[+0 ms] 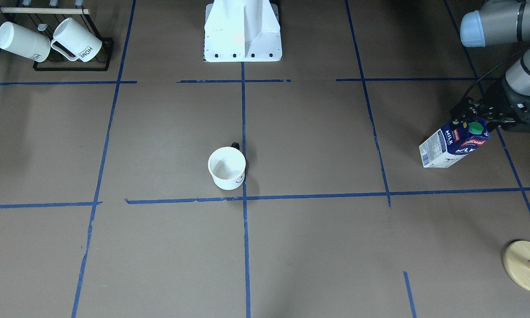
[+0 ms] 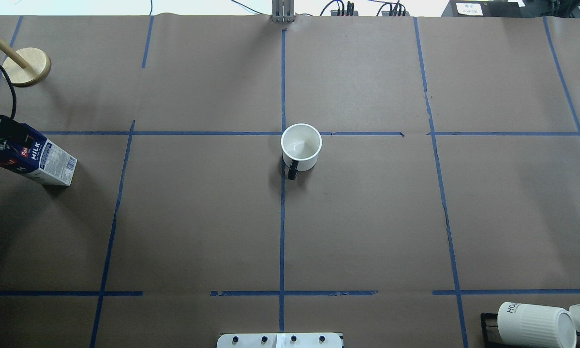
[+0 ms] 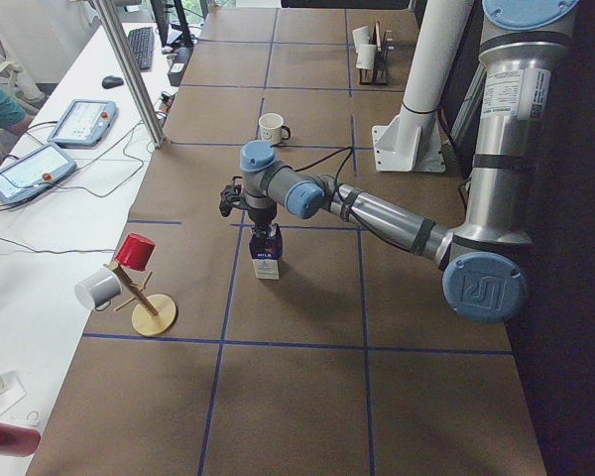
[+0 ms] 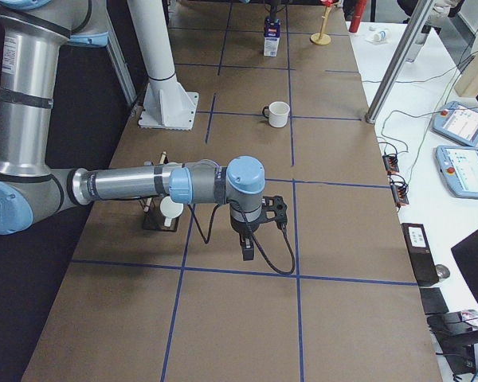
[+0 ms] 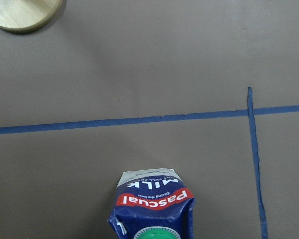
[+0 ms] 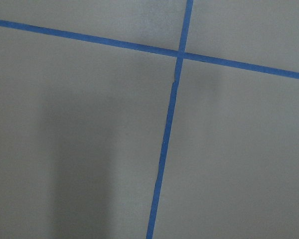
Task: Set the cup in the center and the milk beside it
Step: 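Grasp the milk carton top with the left gripper and lift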
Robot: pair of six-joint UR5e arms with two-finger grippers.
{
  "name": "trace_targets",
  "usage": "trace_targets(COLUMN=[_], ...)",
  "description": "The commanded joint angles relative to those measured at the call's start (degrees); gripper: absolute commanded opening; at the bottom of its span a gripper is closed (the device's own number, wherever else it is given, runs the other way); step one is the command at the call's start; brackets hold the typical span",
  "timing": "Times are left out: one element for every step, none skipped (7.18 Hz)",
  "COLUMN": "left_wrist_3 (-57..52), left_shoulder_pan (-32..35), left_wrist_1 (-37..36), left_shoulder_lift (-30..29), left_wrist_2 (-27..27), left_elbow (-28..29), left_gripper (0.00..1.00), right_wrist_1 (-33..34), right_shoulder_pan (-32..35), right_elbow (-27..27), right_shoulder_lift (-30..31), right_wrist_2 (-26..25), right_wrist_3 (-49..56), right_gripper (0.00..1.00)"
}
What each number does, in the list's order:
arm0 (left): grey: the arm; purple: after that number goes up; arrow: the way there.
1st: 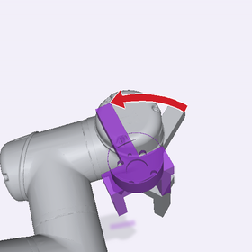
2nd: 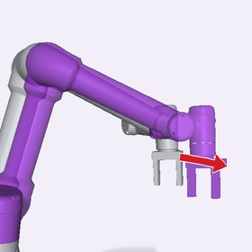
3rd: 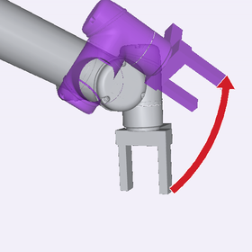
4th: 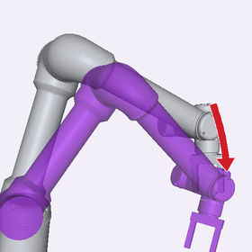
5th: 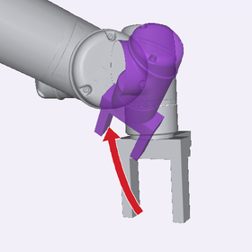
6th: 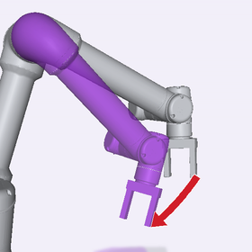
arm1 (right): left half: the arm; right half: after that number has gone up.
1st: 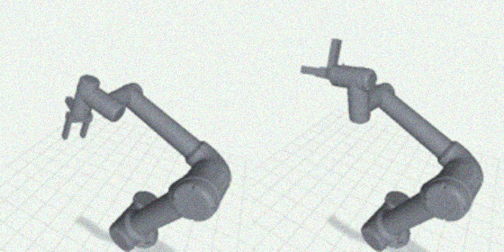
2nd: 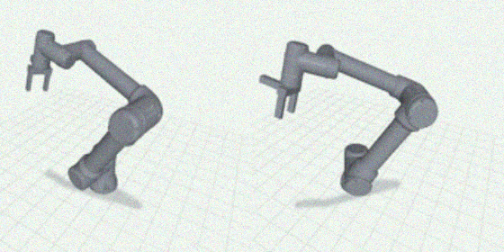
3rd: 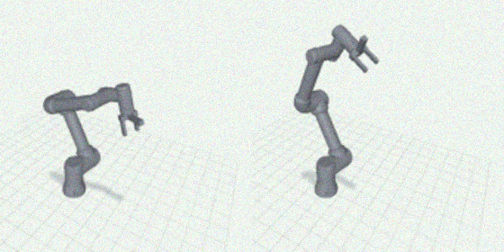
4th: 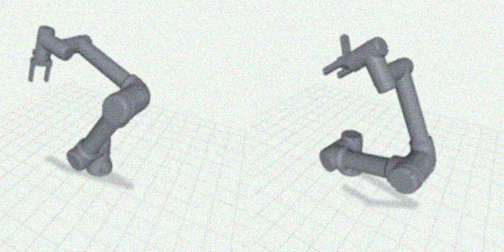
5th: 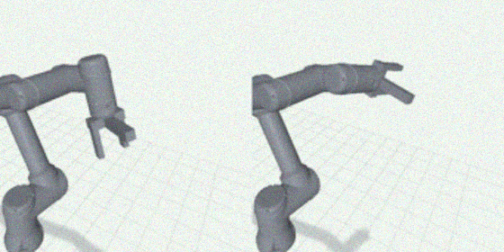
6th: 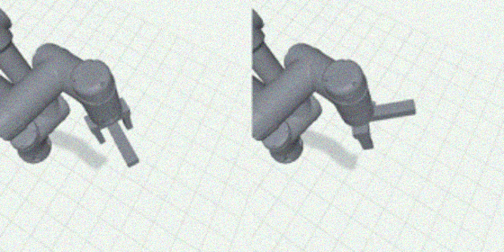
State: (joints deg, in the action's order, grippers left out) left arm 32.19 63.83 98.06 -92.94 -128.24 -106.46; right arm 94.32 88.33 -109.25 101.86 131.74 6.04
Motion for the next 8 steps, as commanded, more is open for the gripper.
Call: trace_targets(left_wrist_3=[0.07,-0.02,-0.02,0.07,0.15,0.15,0.76,0.86], left_shoulder_pan=[-0.20,-0.20,-0.20,-0.20,-0.11,-0.11,-0.11,-0.81], left_wrist_1=[-0.15,-0.33,-0.50,-0.76,-3.81,-11.76,-18.89,-24.01], left_shoulder_lift=[-0.31,-0.57,-0.93,-2.23,-4.60,-10.19,-16.60,-21.53], left_wrist_2=[0.53,0.62,0.54,0.45,0.45,0.45,0.53,0.45], left_elbow=[0.20,0.20,0.02,-0.24,-0.85,-1.90,-2.35,-2.35], left_gripper=[0.53,0.44,0.42,0.40,0.39,0.39,0.40,0.40], right_wrist_1=[0.08,-0.01,-0.01,-0.01,0.08,0.08,0.08,0.08], right_shoulder_pan=[0.00,0.00,0.09,0.00,0.00,0.00,0.09,0.00], right_elbow=[0.00,0.00,0.00,0.00,0.00,0.00,0.00,0.00], right_shoulder_lift=[0.00,0.00,0.00,0.00,0.09,0.00,0.00,0.09], right_wrist_2=[0.01,0.01,0.01,0.01,0.10,0.10,0.10,0.10], right_wrist_3=[0.02,0.02,0.02,-0.07,0.02,0.02,-0.07,-0.15], right_gripper=[1.00,1.00,1.00,1.00,1.00,1.00,1.00,1.00])
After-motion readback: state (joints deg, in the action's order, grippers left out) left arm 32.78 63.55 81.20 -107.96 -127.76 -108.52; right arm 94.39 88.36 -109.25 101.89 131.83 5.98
